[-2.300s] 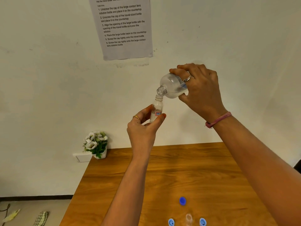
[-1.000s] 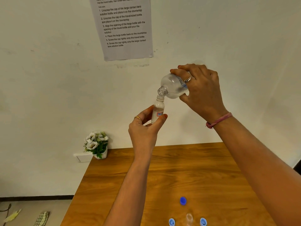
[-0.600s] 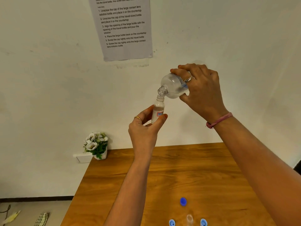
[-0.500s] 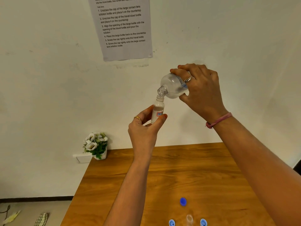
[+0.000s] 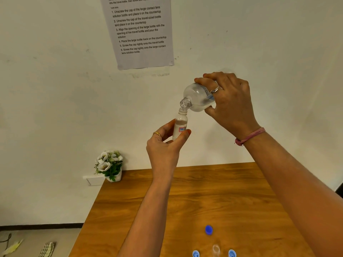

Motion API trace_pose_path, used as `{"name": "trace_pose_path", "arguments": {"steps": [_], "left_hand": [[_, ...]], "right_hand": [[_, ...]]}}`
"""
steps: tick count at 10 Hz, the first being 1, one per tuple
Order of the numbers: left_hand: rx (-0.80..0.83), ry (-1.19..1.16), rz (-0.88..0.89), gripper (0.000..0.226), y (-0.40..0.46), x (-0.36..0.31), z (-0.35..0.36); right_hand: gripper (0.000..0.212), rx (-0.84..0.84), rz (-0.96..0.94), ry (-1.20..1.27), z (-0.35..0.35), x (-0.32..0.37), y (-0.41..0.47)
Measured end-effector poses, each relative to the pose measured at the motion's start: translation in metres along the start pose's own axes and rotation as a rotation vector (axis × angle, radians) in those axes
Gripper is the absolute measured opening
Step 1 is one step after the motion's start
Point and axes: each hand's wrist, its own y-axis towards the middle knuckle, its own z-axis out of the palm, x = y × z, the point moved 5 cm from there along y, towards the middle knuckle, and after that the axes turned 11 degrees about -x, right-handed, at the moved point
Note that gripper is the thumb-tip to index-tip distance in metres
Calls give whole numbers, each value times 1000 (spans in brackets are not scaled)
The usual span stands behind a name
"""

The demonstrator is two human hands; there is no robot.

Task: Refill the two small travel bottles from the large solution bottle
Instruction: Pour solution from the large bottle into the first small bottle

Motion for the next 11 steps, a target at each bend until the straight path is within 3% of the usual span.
{"name": "trace_pose_path", "arguments": {"steps": [11], "left_hand": [[2,1,3,42,0,-2,-3]], "right_hand": [[58,1,9,-1,0,3,1]]}}
